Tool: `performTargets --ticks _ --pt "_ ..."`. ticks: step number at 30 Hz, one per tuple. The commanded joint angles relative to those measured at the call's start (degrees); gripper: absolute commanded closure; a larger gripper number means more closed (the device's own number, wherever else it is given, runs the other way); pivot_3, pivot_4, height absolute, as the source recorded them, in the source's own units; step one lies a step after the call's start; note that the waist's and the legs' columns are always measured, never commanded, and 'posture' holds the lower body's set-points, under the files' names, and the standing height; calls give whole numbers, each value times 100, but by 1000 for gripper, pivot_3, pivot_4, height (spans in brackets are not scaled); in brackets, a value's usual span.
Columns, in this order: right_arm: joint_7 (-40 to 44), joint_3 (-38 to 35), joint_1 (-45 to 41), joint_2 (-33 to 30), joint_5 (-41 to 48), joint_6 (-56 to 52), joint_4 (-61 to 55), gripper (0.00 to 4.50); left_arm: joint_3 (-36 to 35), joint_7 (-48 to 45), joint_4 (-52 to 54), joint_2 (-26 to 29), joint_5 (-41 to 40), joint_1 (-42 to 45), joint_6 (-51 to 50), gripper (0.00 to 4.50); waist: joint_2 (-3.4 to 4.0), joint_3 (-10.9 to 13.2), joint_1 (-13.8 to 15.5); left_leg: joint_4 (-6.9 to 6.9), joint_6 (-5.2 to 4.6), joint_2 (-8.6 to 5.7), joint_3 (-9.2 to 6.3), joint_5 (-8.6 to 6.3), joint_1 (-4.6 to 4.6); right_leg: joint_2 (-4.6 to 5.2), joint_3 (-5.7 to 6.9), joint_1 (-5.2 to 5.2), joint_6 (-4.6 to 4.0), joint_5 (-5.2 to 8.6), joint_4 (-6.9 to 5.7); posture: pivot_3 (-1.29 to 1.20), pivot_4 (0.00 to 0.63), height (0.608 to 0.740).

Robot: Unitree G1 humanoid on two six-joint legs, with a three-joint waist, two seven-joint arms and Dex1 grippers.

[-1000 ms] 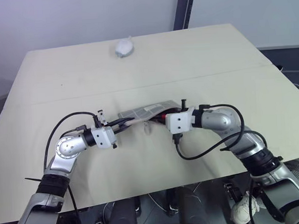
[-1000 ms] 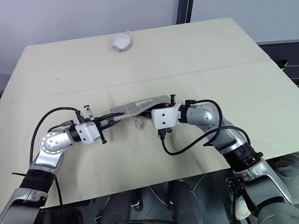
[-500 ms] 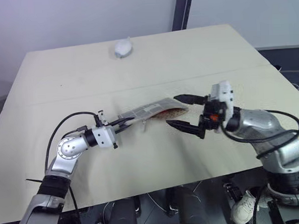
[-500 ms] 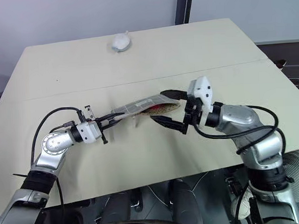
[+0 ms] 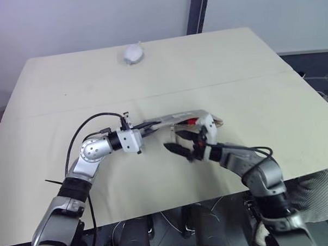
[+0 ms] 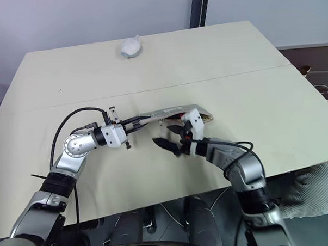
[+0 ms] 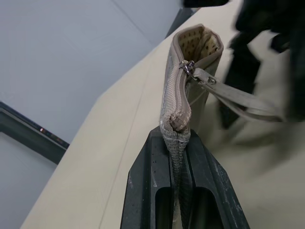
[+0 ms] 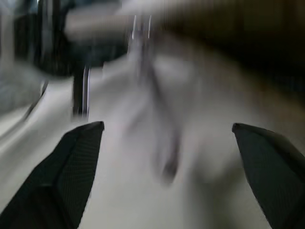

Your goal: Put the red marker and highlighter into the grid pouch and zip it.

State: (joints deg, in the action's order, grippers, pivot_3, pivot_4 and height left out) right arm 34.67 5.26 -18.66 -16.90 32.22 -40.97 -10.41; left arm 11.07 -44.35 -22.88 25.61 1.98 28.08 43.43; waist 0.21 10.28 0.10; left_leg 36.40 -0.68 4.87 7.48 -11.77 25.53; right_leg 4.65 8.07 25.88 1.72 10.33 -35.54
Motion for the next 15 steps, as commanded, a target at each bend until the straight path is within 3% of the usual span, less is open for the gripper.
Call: performTargets --ticks 1,4,11,15 --pt "-41 -209 -153 222 185 79 14 30 8 158 54 -46 68 123 66 4500 -1 0 31 -7 -6 -1 -1 2 1 0 -2 3 0 0 2 0 150 740" --pt "41 -166 -223 312 228 28 -1 896 42 210 86 -71 133 101 70 4500 -1 0 49 -14 -25 -4 8 5 10 -2 -5 16 6 -3 -1 0 150 740" --pt "133 -268 -166 59 76 56 56 4479 -2 366 82 -53 197 47 17 4500 0 0 48 -3 -21 -1 11 6 11 -3 -5 19 1 -1 -7 0 150 740" --pt "389 -479 -35 -576 -97 163 122 4479 -67 369 98 30 130 -38 -82 4500 0 0 55 6 -7 -1 0 -2 12 3 -5 18 0 0 -13 0 150 740"
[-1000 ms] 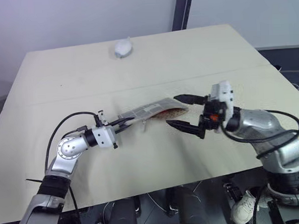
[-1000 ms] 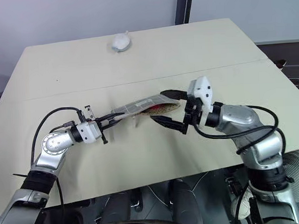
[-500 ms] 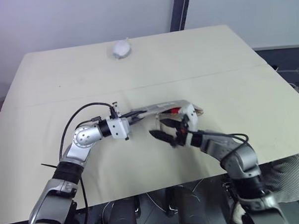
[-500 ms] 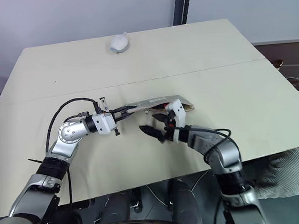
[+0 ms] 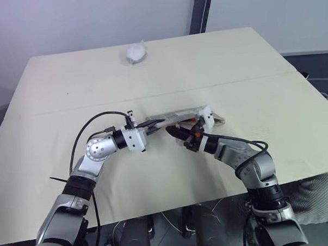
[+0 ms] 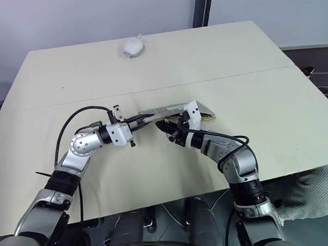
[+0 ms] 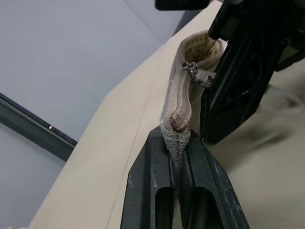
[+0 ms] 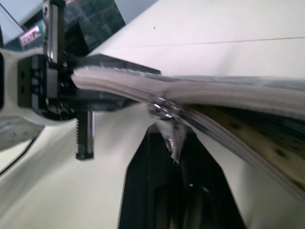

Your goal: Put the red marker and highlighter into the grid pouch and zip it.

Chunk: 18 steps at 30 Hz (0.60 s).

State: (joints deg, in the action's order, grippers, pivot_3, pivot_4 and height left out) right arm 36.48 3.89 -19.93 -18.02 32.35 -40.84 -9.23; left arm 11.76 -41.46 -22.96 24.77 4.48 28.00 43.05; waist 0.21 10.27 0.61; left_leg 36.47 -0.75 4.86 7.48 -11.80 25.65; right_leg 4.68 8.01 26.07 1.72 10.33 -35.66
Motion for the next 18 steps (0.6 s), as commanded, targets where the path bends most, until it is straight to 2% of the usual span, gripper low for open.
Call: performTargets --ticks 1,3,7,9,13,14,15,18 --pt "326 -488 163 -741 -137 176 56 4479 -178 84 100 163 -131 -64 -88 4500 0 0 16 1 0 -1 0 0 1 2 -1 0 0 0 0 0 150 740" --pt "559 -756 322 -1318 -255 340 258 4479 -265 120 46 277 -138 -131 -56 4500 0 0 19 0 -1 -6 0 -1 3 6 -1 0 -1 1 2 0 150 740" --pt "881 -1060 543 -2074 -526 790 766 4479 -314 84 -23 457 -256 -244 -64 4500 0 0 4 -1 -7 -8 3 -1 7 5 -1 3 0 1 9 0 150 740" --pt "938 -1149 610 -2246 -605 937 918 4479 -305 62 -40 480 -326 -272 -115 4500 0 0 -19 -4 -7 -4 2 -1 4 -2 -2 4 0 1 9 0 150 740" --pt "904 -1085 664 -2164 -587 1018 774 4479 -298 -304 2 376 -903 -285 -622 4500 -1 1 -7 -5 -4 2 0 -2 -1 -14 -1 5 0 2 4 0 150 740" --pt "864 -1036 655 -2124 -618 1046 743 3882 -304 -374 34 343 -1026 -285 -750 3787 -1 1 -6 -4 -4 2 -1 -2 -2 -14 -1 5 0 2 4 0 150 740" --pt "838 -994 643 -2092 -662 1093 726 3527 -307 -427 65 319 -1113 -290 -871 3455 -1 1 -6 -2 -4 2 -4 -2 -2 -12 -1 3 0 1 4 0 150 740" --pt "843 -983 610 -2020 -654 1079 648 2035 -351 -476 168 286 -1156 -320 -956 1974 -1 1 0 1 -4 -3 -3 -2 0 -3 -2 3 0 1 5 0 150 740"
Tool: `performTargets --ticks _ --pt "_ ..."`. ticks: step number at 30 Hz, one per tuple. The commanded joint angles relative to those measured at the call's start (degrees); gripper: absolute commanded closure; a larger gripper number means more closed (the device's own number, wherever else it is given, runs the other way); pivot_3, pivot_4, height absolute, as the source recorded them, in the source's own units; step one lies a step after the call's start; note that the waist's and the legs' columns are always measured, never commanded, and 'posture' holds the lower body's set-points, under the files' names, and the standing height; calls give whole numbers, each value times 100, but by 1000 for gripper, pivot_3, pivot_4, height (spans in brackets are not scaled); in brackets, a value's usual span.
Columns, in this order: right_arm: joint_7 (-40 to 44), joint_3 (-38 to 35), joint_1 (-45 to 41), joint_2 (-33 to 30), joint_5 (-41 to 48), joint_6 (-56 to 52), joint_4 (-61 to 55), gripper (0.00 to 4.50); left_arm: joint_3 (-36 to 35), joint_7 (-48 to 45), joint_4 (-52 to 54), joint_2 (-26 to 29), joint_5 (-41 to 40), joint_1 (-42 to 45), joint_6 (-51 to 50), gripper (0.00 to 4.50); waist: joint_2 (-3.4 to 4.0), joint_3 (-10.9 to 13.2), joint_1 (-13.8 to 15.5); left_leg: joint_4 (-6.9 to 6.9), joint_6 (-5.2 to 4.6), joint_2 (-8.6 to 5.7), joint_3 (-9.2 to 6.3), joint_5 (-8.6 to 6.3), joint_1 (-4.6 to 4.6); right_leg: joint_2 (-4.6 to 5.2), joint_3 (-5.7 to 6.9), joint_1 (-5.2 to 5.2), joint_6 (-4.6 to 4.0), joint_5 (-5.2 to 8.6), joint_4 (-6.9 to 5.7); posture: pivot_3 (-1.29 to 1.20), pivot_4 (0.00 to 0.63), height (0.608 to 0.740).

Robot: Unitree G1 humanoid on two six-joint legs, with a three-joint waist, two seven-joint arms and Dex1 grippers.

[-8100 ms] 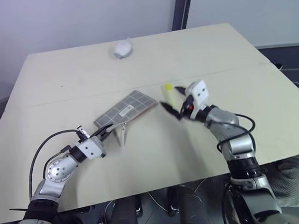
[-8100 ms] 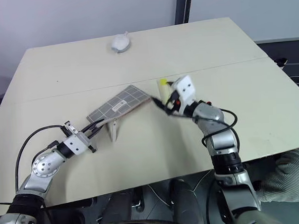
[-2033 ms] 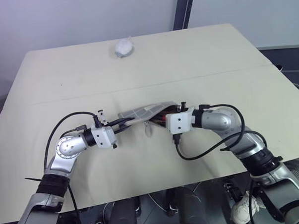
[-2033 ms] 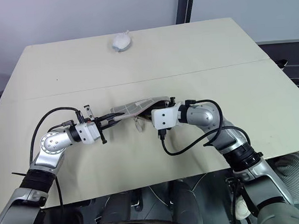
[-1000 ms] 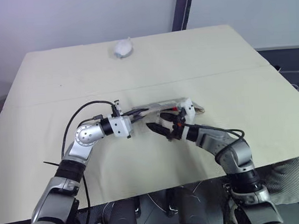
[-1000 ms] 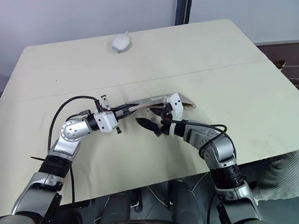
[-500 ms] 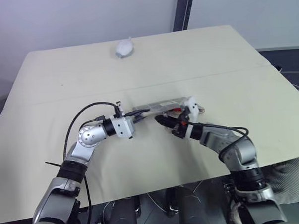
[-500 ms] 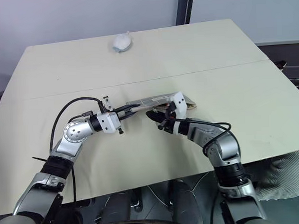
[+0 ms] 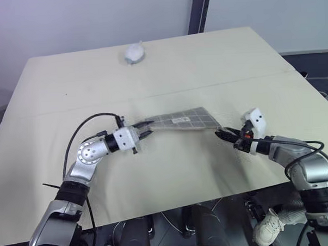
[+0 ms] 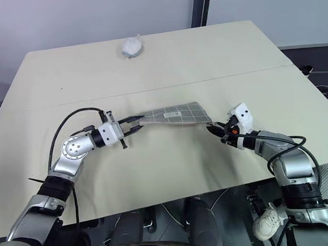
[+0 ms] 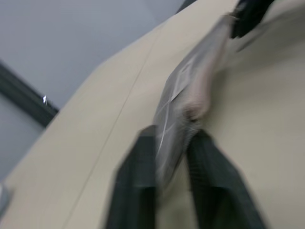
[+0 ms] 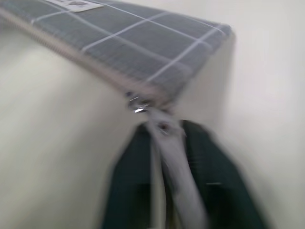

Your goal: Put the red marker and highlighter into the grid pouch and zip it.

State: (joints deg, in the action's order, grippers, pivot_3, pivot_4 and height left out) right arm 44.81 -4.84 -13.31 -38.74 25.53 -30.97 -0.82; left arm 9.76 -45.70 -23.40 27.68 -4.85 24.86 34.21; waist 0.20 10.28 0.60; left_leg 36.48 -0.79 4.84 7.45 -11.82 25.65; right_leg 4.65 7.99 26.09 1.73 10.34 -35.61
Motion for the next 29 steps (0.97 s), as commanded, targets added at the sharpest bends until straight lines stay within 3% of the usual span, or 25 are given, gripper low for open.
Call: performTargets --ticks 1,3,4,11,16,24,27,29 --pt "125 -95 -13 -16 53 69 -279 1479 -164 -179 328 6 -373 -57 -183 1410 0 0 2 1 0 -1 0 0 0 1 0 -1 0 0 1 0 150 740" --pt "569 -121 131 -264 246 -23 -561 379 -251 -348 541 71 -656 -206 -438 339 1 0 16 0 -1 -2 0 0 5 3 0 0 0 0 3 0 150 740" --pt "778 -137 198 -376 326 -42 -690 42 -304 -376 605 110 -724 -268 -528 26 1 1 16 0 -4 -3 0 1 8 4 0 1 0 0 3 0 150 740" --pt "1644 -925 641 -697 930 435 -1334 42 -1280 131 1225 394 -1343 -795 -1719 26 -3 4 7 1 -2 2 -5 -3 7 -4 1 6 1 1 3 0 150 740" --pt "2035 -1016 1382 -725 886 878 -1897 42 -1780 274 1792 531 -1857 -1256 -2879 26 -4 4 16 -13 0 0 -14 -4 -5 1 4 -9 0 2 26 0 150 740" --pt "2325 243 1881 -767 -213 1762 -2071 42 -2055 318 1523 509 -1668 -1409 -2918 26 0 4 -3 -13 3 4 -15 -6 -3 0 20 -1 0 2 72 0 150 740" --pt "2326 405 1874 -761 -415 2019 -1938 42 -2076 341 1504 474 -1667 -1379 -2902 26 12 4 3 -35 3 14 -88 -6 33 -36 55 -48 1 1 190 0 150 740" --pt "2285 442 1814 -722 -409 2016 -1885 42 -2050 307 1436 498 -1592 -1417 -2873 26 10 4 5 -22 3 8 -119 -5 44 -28 63 -58 1 1 200 0 150 740"
